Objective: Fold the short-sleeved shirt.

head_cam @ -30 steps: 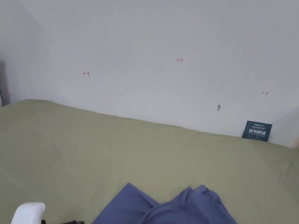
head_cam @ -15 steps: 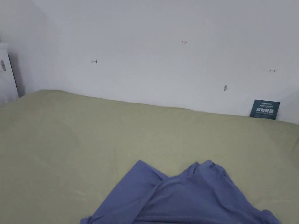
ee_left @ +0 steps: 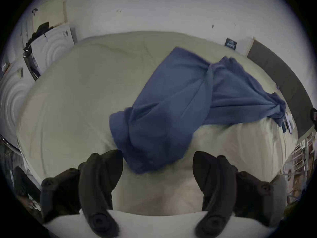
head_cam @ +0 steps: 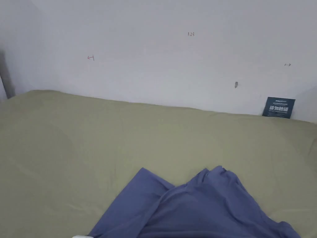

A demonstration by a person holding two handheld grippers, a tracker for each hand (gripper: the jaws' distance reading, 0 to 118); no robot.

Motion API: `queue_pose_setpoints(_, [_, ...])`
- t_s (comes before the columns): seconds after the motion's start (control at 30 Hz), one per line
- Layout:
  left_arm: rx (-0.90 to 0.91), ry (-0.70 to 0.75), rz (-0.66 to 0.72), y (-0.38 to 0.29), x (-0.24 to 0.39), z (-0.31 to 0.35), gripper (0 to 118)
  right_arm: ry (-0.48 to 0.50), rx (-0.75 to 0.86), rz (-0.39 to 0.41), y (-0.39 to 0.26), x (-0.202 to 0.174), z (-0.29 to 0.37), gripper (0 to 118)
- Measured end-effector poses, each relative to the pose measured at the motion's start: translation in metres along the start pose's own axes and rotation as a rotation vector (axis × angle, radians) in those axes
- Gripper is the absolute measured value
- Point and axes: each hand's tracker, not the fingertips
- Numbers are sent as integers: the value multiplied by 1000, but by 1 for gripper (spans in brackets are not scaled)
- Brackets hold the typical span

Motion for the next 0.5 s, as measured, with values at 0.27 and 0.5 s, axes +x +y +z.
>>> queue_pose_setpoints(0.27, [38,-48,50,8,-15,6,7,7,-69,-5,4,7,-36,0])
queue_pose_setpoints(0.5, [74,-97,56,22,-19,21,7,55,-146,163,74,20,-147,0])
